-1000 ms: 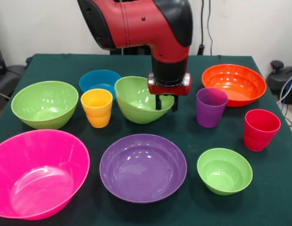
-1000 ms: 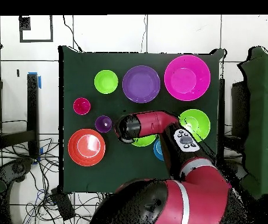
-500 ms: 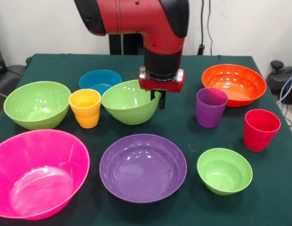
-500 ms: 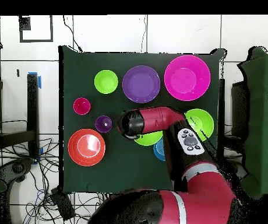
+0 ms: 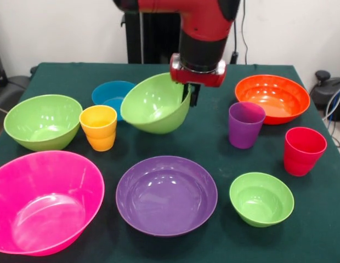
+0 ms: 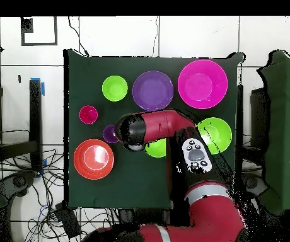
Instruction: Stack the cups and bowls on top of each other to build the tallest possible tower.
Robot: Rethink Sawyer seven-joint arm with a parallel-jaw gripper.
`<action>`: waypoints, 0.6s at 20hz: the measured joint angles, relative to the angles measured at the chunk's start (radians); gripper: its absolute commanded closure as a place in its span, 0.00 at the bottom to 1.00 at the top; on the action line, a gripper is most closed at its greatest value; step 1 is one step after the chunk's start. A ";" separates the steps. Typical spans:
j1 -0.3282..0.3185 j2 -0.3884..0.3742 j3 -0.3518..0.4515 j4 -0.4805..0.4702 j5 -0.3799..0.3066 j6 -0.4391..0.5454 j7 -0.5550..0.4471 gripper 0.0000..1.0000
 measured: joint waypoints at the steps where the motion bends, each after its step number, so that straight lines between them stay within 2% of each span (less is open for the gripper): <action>1: 0.004 -0.004 -0.001 0.000 0.001 0.005 0.000 1.00; 7: 0.055 -0.036 -0.019 -0.003 0.010 0.038 0.000 1.00; 12: 0.169 -0.054 -0.085 -0.038 0.009 0.070 0.000 1.00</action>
